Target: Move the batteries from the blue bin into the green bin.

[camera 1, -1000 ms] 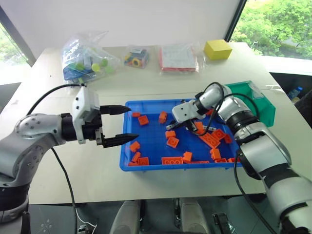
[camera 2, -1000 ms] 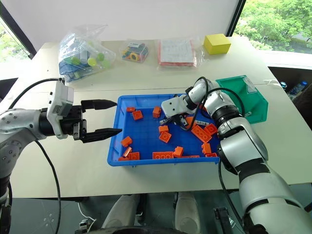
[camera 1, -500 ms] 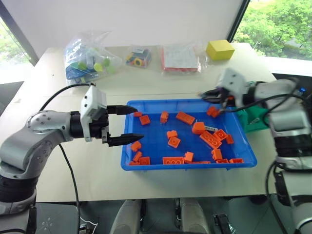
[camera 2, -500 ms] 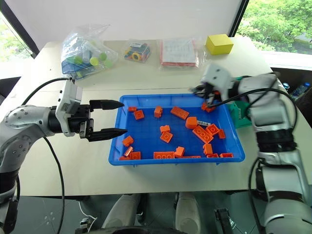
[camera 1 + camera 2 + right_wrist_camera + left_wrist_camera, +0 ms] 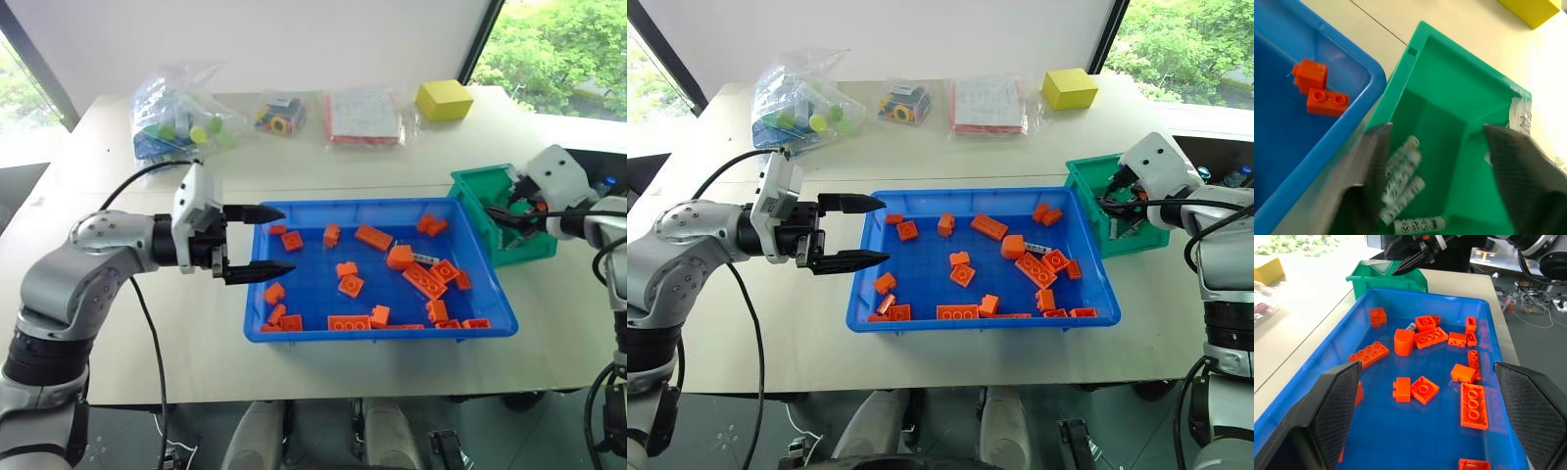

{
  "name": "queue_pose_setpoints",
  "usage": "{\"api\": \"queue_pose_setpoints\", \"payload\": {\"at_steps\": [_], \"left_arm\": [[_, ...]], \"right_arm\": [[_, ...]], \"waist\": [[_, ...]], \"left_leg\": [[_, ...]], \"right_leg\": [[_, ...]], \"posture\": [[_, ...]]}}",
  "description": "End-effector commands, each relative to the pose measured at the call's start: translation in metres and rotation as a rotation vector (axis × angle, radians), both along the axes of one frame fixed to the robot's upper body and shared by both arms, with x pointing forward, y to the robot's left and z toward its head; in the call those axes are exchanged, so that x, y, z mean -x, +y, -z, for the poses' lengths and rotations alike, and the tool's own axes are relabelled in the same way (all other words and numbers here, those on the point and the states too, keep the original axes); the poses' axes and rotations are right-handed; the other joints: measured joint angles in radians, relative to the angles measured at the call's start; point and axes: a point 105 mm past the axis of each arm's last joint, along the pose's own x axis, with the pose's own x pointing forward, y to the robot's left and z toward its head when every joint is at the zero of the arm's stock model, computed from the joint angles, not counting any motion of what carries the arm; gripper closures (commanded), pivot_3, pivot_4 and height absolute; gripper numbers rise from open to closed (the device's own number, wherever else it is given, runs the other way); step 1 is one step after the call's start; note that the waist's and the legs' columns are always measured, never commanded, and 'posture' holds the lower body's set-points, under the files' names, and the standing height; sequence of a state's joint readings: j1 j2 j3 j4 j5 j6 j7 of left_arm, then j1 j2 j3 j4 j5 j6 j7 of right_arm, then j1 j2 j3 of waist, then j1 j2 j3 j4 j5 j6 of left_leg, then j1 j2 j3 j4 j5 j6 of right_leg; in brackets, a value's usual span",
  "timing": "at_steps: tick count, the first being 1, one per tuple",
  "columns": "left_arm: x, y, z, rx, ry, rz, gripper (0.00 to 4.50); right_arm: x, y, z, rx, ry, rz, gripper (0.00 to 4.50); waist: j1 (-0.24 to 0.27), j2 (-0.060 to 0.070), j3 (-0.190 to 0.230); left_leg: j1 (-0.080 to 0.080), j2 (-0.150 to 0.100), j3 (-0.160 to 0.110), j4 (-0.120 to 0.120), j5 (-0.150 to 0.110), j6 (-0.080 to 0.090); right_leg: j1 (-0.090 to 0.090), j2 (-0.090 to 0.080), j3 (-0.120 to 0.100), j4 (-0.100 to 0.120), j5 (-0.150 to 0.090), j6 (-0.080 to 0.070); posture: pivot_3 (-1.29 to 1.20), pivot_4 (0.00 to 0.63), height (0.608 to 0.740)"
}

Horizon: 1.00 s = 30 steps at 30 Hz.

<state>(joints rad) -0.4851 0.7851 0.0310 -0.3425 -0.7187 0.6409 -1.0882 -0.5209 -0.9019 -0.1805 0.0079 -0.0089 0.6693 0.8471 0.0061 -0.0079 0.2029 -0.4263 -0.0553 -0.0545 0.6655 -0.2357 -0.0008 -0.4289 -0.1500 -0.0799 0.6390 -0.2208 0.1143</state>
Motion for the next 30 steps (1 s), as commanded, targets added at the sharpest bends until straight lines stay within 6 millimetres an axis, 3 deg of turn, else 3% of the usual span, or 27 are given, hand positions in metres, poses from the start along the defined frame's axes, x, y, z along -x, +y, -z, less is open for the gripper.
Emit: {"api": "queue_pose_setpoints", "payload": {"at_steps": [1, 5, 8, 19, 30], "left_arm": [[0.002, -0.002, -0.008, 0.003, -0.045, 0.023, 0.0], [0.002, -0.003, -0.008, 0.004, -0.046, 0.025, 0.0], [0.002, -0.004, -0.009, 0.006, -0.048, 0.027, 0.0], [0.002, -0.004, -0.012, 0.011, -0.063, 0.019, 0.0], [0.006, -0.002, -0.011, 0.026, -0.071, -0.019, 0.0]], "right_arm": [[0.015, 0.021, -0.026, -0.046, -0.055, -0.112, 1.17], [0.036, 0.054, -0.006, -0.043, 0.056, -0.282, 1.17], [0.041, 0.065, 0.01, -0.008, 0.112, -0.343, 1.17], [0.027, 0.062, 0.055, 0.209, 0.251, -0.457, 1.17], [0.01, 0.075, 0.065, 0.348, 0.331, -0.591, 1.17]], "waist": [[0.002, 0.0, 0.0], [0.007, 0.0, 0.0], [0.006, 0.0, 0.0], [0.005, 0.0, 0.0], [0.005, -0.001, 0.0]], "left_leg": [[0.0, 0.0, 0.0, 0.0, 0.0, 0.0], [0.0, 0.0, -0.001, 0.0, 0.0, 0.001], [0.0, 0.0, -0.001, 0.0, -0.001, 0.001], [0.0, 0.0, 0.0, 0.0, -0.001, 0.001], [0.0, 0.0, -0.001, 0.0, -0.001, 0.001]], "right_leg": [[0.0, 0.0, 0.0, 0.0, 0.0, 0.0], [0.001, 0.0, 0.0, -0.001, 0.0, 0.0], [0.002, 0.0, -0.001, -0.003, 0.0, 0.0], [0.002, 0.0, -0.001, -0.005, 0.0, 0.0], [0.002, 0.0, -0.001, -0.005, 0.0, 0.0]], "posture": [[0.0, 0.15, 0.692], [0.0, 0.15, 0.692], [0.0, 0.15, 0.692], [0.0, 0.15, 0.692], [0.0, 0.15, 0.692]]}}
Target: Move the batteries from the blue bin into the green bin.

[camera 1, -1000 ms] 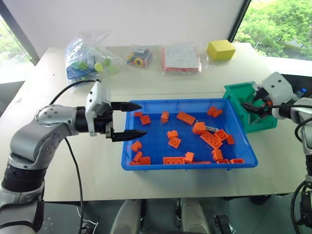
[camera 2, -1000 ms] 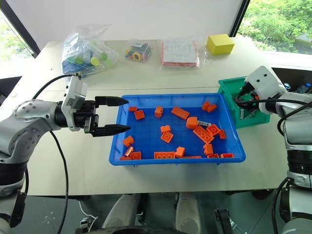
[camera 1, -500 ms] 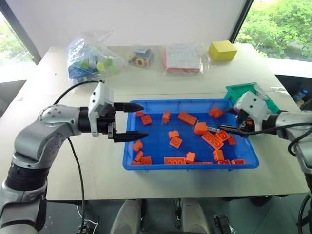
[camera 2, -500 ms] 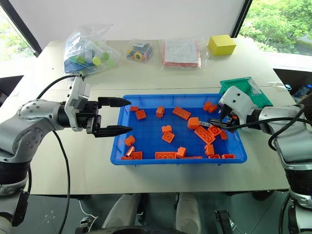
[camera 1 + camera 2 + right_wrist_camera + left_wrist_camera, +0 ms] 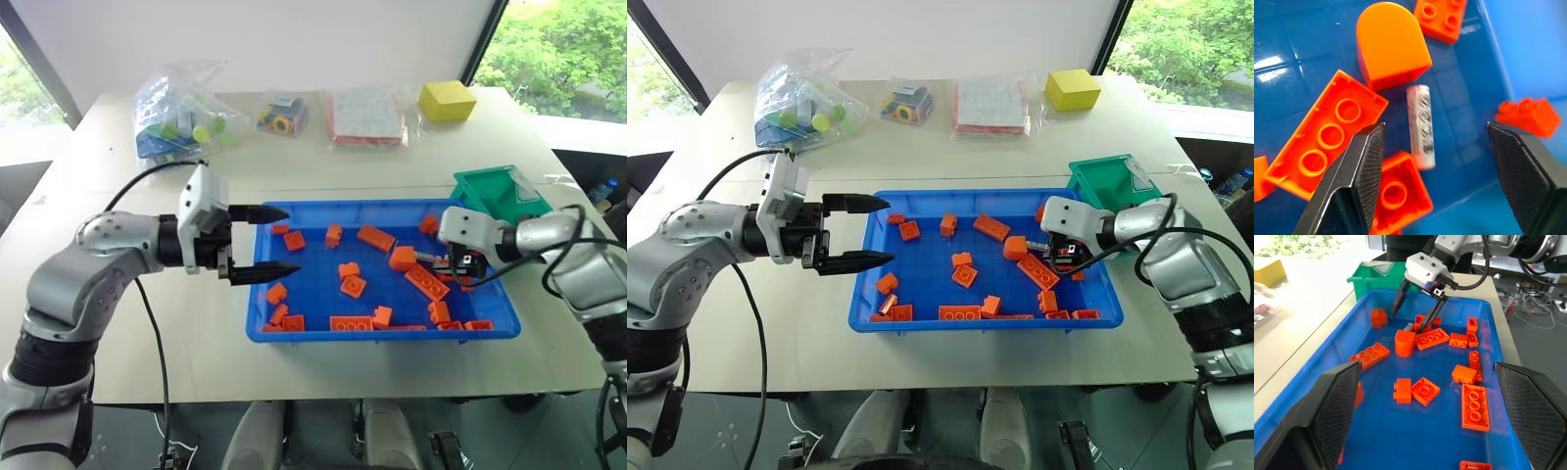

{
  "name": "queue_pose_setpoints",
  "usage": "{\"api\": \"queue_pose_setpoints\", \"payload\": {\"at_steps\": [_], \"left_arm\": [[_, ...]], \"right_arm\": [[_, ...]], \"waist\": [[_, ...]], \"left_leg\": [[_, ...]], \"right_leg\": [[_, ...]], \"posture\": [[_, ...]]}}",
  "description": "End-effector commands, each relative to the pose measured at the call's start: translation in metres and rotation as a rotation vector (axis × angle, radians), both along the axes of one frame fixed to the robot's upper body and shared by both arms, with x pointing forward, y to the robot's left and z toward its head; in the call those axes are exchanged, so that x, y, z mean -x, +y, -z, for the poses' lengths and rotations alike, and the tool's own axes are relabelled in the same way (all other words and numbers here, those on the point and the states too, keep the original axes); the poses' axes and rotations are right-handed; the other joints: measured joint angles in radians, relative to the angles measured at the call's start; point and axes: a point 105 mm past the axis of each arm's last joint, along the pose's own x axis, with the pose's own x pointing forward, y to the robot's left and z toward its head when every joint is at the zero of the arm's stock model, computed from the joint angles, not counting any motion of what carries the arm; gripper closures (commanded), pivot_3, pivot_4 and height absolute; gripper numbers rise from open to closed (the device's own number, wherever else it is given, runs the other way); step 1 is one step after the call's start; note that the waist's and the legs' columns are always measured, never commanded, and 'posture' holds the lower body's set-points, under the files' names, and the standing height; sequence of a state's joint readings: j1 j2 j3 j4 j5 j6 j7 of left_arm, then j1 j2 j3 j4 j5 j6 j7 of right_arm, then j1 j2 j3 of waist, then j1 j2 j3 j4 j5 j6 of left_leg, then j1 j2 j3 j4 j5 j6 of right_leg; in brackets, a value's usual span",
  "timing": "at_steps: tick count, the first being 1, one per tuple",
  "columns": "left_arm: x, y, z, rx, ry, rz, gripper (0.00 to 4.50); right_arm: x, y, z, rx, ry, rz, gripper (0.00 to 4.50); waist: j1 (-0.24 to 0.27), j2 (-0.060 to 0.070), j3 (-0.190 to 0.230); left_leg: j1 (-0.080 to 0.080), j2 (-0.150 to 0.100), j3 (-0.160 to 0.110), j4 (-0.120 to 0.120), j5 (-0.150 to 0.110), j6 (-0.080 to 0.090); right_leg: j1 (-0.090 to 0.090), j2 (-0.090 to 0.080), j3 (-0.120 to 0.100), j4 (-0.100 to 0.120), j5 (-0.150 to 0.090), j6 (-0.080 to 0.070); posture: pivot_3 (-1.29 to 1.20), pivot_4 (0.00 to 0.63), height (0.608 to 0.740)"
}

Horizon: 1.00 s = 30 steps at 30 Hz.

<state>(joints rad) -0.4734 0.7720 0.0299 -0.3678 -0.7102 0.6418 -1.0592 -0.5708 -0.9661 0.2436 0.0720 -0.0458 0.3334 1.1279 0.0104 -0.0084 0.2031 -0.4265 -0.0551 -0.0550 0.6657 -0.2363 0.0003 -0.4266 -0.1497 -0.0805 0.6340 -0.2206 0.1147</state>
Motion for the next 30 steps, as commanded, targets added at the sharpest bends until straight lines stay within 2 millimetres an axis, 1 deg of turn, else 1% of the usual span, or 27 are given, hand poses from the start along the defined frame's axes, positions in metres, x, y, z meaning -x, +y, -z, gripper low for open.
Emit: {"api": "queue_pose_setpoints", "payload": {"at_steps": [1, 7, 8, 10, 12, 13, 15, 17, 20, 22, 23, 24, 25, 27, 29, 30], "left_arm": [[0.006, 0.002, -0.012, 0.024, -0.059, -0.007, 0.0], [0.006, 0.003, -0.011, 0.028, -0.062, -0.02, 0.0], [0.005, 0.003, -0.012, 0.029, -0.064, -0.021, 0.0], [0.004, 0.002, -0.013, 0.032, -0.069, -0.022, 0.0], [0.004, 0.002, -0.013, 0.033, -0.072, -0.023, 0.0], [0.004, 0.002, -0.013, 0.033, -0.072, -0.023, 0.0], [0.003, 0.002, -0.013, 0.032, -0.073, -0.023, 0.0], [0.003, 0.002, -0.013, 0.032, -0.073, -0.023, 0.0], [0.004, 0.002, -0.013, 0.03, -0.073, -0.021, 0.0], [0.004, 0.003, -0.012, 0.029, -0.07, -0.021, 0.0], [0.003, 0.003, -0.012, 0.028, -0.068, -0.021, 0.0], [0.003, 0.003, -0.011, 0.028, -0.067, -0.022, 0.0], [0.004, 0.003, -0.011, 0.027, -0.064, -0.021, 0.0], [0.004, 0.002, -0.01, 0.026, -0.06, -0.018, 0.0], [0.004, 0.002, -0.01, 0.026, -0.057, -0.013, 0.0], [0.004, 0.002, -0.01, 0.026, -0.056, -0.012, 0.0]], "right_arm": [[-0.001, 0.001, -0.002, 0.041, 0.019, -0.047, 1.17], [-0.002, 0.005, 0.008, 0.059, 0.091, -0.073, 1.17], [-0.003, 0.006, 0.009, 0.051, 0.102, -0.068, 1.39], [-0.006, 0.008, 0.011, 0.035, 0.122, -0.061, 2.02], [-0.007, 0.008, 0.012, 0.028, 0.13, -0.056, 2.98], [-0.008, 0.008, 0.011, 0.024, 0.129, -0.051, 3.56], [-0.009, 0.008, 0.009, 0.014, 0.122, -0.041, 4.48], [-0.008, 0.008, 0.003, -0.001, 0.104, -0.035, 4.47], [-0.006, 0.011, -0.015, -0.07, 0.062, -0.01, 4.47], [-0.009, 0.011, -0.036, -0.168, 0.003, 0.049, 4.47], [-0.011, 0.007, -0.049, -0.214, -0.04, 0.091, 4.47], [-0.012, 0.005, -0.057, -0.243, -0.068, 0.121, 4.47], [-0.015, -0.007, -0.069, -0.257, -0.132, 0.182, 4.47], [-0.018, -0.036, -0.092, -0.254, -0.257, 0.307, 4.47], [-0.019, -0.059, -0.105, -0.282, -0.323, 0.419, 4.47], [-0.019, -0.065, -0.109, -0.301, -0.336, 0.454, 4.47]], "waist": [[0.002, 0.0, 0.0], [0.001, 0.0, 0.0], [0.001, 0.0, 0.0], [0.001, 0.0, 0.0], [0.0, 0.0, 0.0], [0.001, 0.0, 0.0], [0.001, 0.0, 0.0], [0.001, 0.0, 0.0], [0.001, 0.0, 0.0], [0.001, 0.0, 0.0], [0.002, 0.0, 0.0], [0.002, 0.0, 0.0], [0.002, 0.0, 0.0], [0.005, 0.0, 0.0], [0.006, 0.0, 0.0], [0.005, 0.0, 0.0]], "left_leg": [[0.0, 0.0, 0.0, 0.0, 0.0, 0.0], [0.0, 0.0, 0.0, 0.0, 0.0, 0.0], [0.0, 0.0, 0.0, 0.0, 0.0, 0.0], [0.0, 0.0, 0.0, 0.0, 0.0, 0.0], [0.0, 0.0, 0.0, 0.0, 0.0, 0.0], [0.0, 0.0, 0.0, 0.0, 0.0, 0.0], [0.0, 0.0, 0.0, 0.0, 0.0, 0.0], [0.0, 0.0, 0.0, 0.0, 0.0, 0.0], [0.0, 0.0, 0.0, 0.0, 0.0, 0.0], [0.0, 0.0, 0.0, 0.0, 0.0, 0.0], [0.0, 0.0, 0.0, 0.0, 0.0, 0.0], [0.0, 0.0, 0.0, 0.0, 0.0, 0.0], [0.0, 0.0, 0.0, 0.0, 0.0, 0.0], [0.0, 0.0, 0.0, 0.0, 0.0, 0.0], [-0.001, -0.001, 0.0, 0.0, 0.0, 0.0], [-0.001, -0.001, 0.0, 0.0, 0.0, 0.0]], "right_leg": [[0.0, 0.0, 0.0, 0.0, 0.0, 0.0], [0.0, 0.0, 0.0, 0.0, 0.0, 0.0], [0.0, 0.0, 0.0, 0.0, 0.0, 0.0], [0.0, 0.0, 0.0, 0.0, 0.0, 0.0], [0.0, 0.0, 0.0, 0.0, 0.0, 0.0], [0.0, 0.0, 0.0, 0.0, 0.0, 0.0], [0.0, 0.0, 0.0, 0.0, 0.0, 0.0], [0.0, 0.0, 0.0, 0.0, 0.0, 0.0], [0.0, 0.0, 0.0, 0.0, 0.0, 0.0], [0.0, 0.0, 0.0, 0.0, 0.0, 0.0], [0.0, 0.0, 0.0, 0.0, 0.0, 0.0], [0.0, 0.0, 0.0, 0.0, 0.0, 0.0], [0.0, 0.0, 0.0, 0.0, 0.0, 0.0], [0.0, 0.0, 0.0, 0.0, 0.0, 0.0], [0.0, 0.0, 0.0, 0.0, 0.0, 0.0], [0.0, 0.0, 0.0, 0.0, 0.0, 0.0]], "posture": [[0.0, 0.15, 0.692], [0.0, 0.15, 0.692], [0.0, 0.15, 0.692], [0.0, 0.15, 0.692], [0.0, 0.15, 0.692], [0.0, 0.15, 0.692], [0.0, 0.15, 0.692], [0.0, 0.15, 0.692], [0.0, 0.15, 0.692], [0.0, 0.15, 0.692], [0.0, 0.15, 0.692], [0.0, 0.15, 0.692], [0.0, 0.15, 0.692], [0.0, 0.15, 0.692], [0.0, 0.15, 0.692], [0.0, 0.15, 0.692]]}}
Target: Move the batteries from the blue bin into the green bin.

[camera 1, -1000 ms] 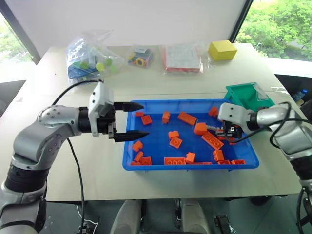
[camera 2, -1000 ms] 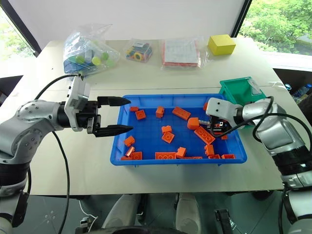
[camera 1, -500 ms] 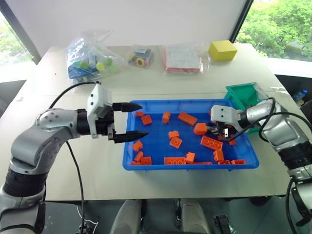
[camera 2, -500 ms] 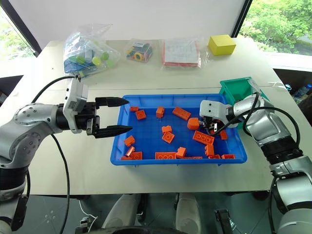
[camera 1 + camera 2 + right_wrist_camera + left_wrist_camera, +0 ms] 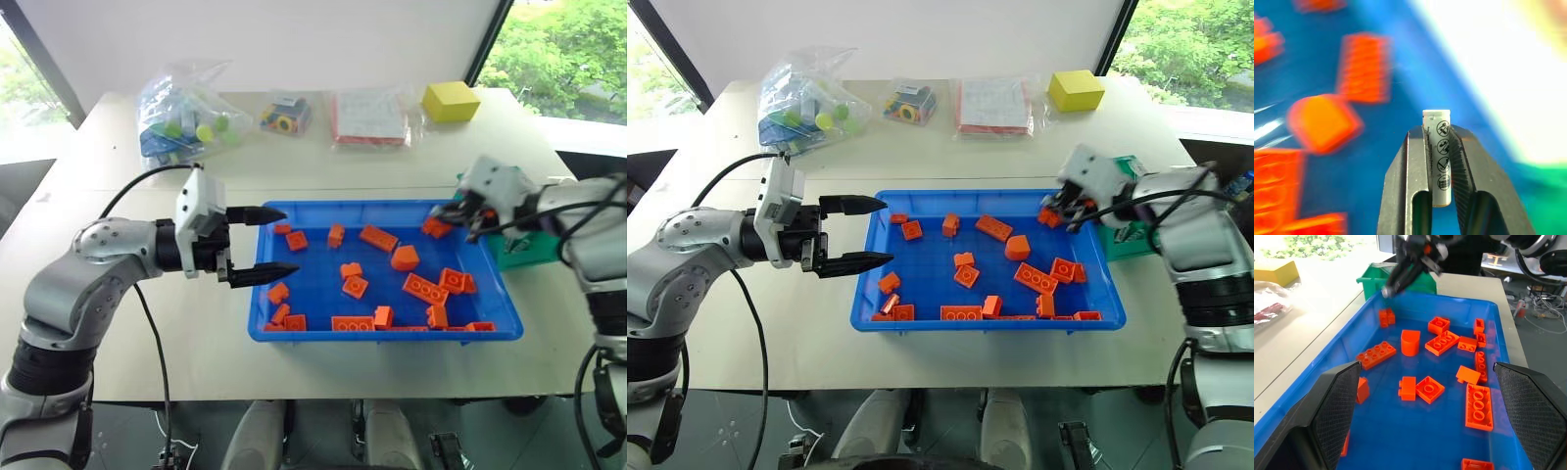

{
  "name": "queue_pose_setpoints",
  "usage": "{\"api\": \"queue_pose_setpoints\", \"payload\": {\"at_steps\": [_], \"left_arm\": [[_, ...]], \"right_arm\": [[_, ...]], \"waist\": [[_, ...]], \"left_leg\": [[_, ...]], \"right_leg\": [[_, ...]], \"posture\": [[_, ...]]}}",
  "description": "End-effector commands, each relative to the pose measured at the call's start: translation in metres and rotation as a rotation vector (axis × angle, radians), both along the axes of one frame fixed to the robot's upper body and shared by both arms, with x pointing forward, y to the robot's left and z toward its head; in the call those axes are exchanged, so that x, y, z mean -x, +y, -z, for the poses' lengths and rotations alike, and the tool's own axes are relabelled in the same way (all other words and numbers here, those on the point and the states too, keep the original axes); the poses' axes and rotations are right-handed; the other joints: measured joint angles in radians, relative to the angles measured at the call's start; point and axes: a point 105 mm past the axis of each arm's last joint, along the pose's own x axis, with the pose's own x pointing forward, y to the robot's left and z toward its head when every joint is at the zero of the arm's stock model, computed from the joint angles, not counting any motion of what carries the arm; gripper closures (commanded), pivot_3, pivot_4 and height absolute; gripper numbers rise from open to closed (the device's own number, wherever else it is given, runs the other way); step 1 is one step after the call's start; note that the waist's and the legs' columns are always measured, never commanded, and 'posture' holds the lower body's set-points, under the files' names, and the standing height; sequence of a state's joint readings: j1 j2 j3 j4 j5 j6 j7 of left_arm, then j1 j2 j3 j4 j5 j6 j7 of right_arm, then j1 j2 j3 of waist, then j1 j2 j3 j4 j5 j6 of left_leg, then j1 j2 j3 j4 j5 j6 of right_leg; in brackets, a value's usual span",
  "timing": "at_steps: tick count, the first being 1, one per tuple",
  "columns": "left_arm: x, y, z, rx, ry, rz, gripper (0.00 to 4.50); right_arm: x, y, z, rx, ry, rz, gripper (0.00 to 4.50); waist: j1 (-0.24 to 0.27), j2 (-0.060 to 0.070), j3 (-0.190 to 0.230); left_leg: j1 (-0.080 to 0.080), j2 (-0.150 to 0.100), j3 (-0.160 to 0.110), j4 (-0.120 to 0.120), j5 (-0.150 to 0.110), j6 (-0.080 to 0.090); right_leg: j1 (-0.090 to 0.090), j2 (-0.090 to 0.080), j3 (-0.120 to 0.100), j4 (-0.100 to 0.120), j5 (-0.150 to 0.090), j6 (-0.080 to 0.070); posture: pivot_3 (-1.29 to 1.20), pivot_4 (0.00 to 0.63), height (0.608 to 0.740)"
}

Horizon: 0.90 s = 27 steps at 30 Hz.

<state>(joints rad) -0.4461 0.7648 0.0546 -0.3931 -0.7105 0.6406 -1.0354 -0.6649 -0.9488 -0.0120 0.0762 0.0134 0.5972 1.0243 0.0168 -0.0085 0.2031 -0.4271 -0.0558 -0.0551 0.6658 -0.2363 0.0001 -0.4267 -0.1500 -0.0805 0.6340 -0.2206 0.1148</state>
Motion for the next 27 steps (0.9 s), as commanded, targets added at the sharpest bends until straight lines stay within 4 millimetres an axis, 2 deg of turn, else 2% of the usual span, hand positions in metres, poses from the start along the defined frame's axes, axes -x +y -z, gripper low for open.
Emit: {"api": "queue_pose_setpoints", "payload": {"at_steps": [1, 3, 6, 10, 12, 15, 17, 22, 27], "left_arm": [[0.002, 0.0, -0.01, 0.011, -0.041, 0.018, 0.0], [0.0, -0.001, -0.009, 0.01, -0.039, 0.023, 0.0], [-0.003, -0.002, -0.01, 0.009, -0.04, 0.034, 0.0], [-0.005, -0.004, -0.012, 0.012, -0.042, 0.041, 0.0], [-0.005, -0.004, -0.013, 0.011, -0.042, 0.047, 0.0], [-0.005, -0.004, -0.013, 0.007, -0.04, 0.051, 0.0], [-0.005, -0.002, -0.012, 0.003, -0.035, 0.047, 0.0], [-0.004, 0.012, -0.008, -0.024, -0.013, 0.019, 0.0], [-0.001, 0.03, -0.01, -0.025, 0.023, -0.014, 0.0]], "right_arm": [[-0.001, -0.037, -0.035, -0.083, -0.135, 0.197, 4.47], [-0.002, -0.052, -0.031, -0.136, -0.138, 0.281, 4.47], [-0.003, -0.055, -0.014, -0.173, -0.107, 0.311, 4.47], [-0.006, -0.052, -0.008, -0.219, -0.113, 0.319, 2.51], [-0.004, -0.051, -0.015, -0.223, -0.142, 0.304, 1.6], [0.009, -0.048, -0.025, -0.221, -0.154, 0.234, 1.6], [0.025, -0.039, -0.029, -0.213, -0.137, 0.139, 1.6], [0.082, -0.017, -0.024, -0.242, 0.036, -0.088, 1.6], [0.122, -0.024, -0.017, -0.388, 0.167, -0.068, 1.6]], "waist": [[-0.003, 0.0, 0.0], [-0.006, 0.0, 0.0], [-0.008, 0.0, 0.0], [-0.011, 0.0, 0.0], [-0.009, 0.0, 0.0], [-0.004, 0.0, 0.0], [-0.001, 0.0, 0.0], [-0.004, 0.0, 0.0], [-0.004, 0.0, 0.0]], "left_leg": [[0.0, 0.0, 0.0, 0.0, 0.0, 0.0], [0.0, 0.0, 0.0, 0.0, 0.0, 0.0], [0.001, 0.001, 0.001, 0.0, 0.0, 0.0], [0.001, 0.001, 0.001, 0.0, 0.0, 0.0], [0.001, 0.0, 0.001, 0.0, 0.0, 0.0], [0.0, 0.0, 0.001, 0.0, 0.0, 0.0], [0.0, 0.0, 0.001, 0.0, 0.0, 0.001], [0.0, 0.0, 0.001, 0.0, -0.001, 0.002], [0.001, 0.002, 0.001, 0.0, -0.001, 0.002]], "right_leg": [[0.0, 0.0, 0.0, 0.0, 0.0, 0.0], [0.0, 0.0, 0.0, 0.0, 0.0, 0.0], [0.0, 0.001, 0.0, 0.0, 0.0, 0.0], [0.0, 0.0, 0.0, 0.001, 0.0, 0.0], [0.0, 0.0, 0.0, 0.001, 0.0, 0.0], [0.0, 0.0, 0.0, 0.001, 0.0, 0.0], [0.0, 0.0, 0.0, 0.0, 0.0, 0.0], [0.0, 0.0, 0.0, 0.0, 0.0, 0.0], [0.001, 0.001, 0.0, 0.0, 0.0, 0.0]], "posture": [[0.0, 0.15, 0.692], [0.0, 0.15, 0.692], [0.0, 0.15, 0.692], [0.0, 0.15, 0.692], [0.0, 0.15, 0.692], [0.0, 0.15, 0.692], [0.0, 0.15, 0.692], [0.0, 0.15, 0.692], [0.0, 0.15, 0.692]]}}
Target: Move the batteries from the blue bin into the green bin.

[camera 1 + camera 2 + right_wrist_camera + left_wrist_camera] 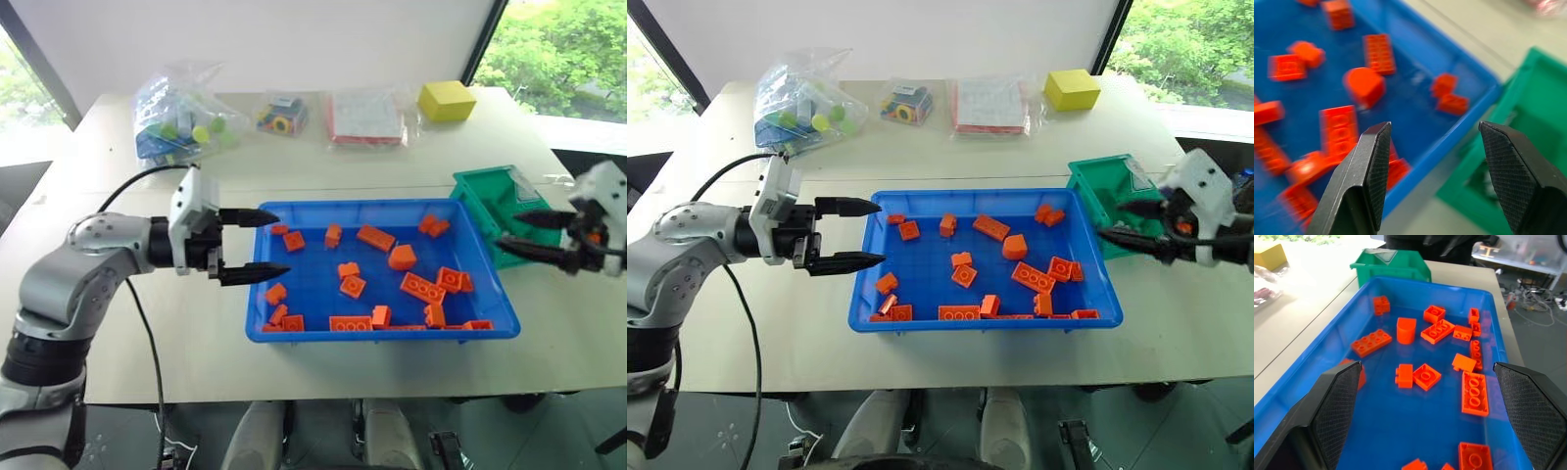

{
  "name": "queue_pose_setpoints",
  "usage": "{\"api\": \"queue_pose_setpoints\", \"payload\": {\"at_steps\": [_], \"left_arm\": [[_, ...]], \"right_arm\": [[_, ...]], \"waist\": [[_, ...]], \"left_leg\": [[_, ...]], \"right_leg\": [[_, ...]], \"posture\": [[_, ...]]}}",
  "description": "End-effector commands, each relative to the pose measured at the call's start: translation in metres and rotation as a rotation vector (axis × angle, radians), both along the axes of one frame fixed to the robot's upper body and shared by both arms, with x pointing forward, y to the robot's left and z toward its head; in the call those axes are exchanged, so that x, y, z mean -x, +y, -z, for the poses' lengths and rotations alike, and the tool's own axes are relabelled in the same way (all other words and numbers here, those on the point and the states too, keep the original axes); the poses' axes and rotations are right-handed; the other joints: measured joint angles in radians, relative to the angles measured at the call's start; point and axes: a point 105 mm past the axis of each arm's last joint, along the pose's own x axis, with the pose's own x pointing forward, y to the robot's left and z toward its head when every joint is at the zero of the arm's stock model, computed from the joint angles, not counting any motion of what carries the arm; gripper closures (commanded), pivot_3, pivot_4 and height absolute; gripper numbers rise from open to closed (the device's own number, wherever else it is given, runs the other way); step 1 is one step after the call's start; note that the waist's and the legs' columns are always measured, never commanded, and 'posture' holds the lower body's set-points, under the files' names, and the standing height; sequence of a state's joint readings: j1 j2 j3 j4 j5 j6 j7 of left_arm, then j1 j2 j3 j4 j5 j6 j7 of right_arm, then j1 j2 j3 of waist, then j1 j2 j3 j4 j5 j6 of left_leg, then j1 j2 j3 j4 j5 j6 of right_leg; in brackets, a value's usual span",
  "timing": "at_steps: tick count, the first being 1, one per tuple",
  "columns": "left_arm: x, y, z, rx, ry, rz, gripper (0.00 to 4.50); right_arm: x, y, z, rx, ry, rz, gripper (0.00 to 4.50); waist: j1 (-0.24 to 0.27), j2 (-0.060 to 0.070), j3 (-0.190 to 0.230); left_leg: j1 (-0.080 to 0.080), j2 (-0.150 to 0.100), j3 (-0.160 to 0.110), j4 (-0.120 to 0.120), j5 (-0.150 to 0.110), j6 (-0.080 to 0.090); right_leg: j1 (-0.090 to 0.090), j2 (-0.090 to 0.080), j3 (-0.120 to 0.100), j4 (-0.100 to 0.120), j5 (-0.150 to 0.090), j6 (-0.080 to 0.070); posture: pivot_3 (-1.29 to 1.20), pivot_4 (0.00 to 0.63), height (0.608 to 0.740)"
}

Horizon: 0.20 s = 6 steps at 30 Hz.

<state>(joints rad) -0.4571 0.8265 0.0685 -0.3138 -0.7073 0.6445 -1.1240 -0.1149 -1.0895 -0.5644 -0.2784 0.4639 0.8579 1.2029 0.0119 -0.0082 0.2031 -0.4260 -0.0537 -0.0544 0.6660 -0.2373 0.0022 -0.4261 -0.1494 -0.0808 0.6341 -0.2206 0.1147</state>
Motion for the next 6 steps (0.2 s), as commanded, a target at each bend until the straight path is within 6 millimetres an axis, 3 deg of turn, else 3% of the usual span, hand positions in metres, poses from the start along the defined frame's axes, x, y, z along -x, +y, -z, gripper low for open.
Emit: {"api": "queue_pose_setpoints", "payload": {"at_steps": [1, 6], "left_arm": [[0.004, 0.016, -0.012, 0.017, -0.017, -0.022, 0.0], [0.002, 0.03, -0.01, 0.025, 0.01, -0.071, 0.0]], "right_arm": [[0.024, -0.004, -0.014, -0.069, 0.005, 0.001, 1.6], [0.036, -0.018, 0.002, -0.076, 0.036, 0.083, 1.6]], "waist": [[0.001, 0.0, 0.0], [0.002, 0.0, 0.0]], "left_leg": [[0.0, 0.0, 0.0, 0.0, 0.0, 0.0], [0.0, 0.0, 0.0, 0.0, 0.0, 0.0]], "right_leg": [[0.0, 0.0, 0.0, 0.0, 0.0, 0.0], [0.0, -0.001, 0.0, -0.001, 0.0, 0.0]], "posture": [[0.0, 0.15, 0.692], [0.0, 0.15, 0.692]]}}
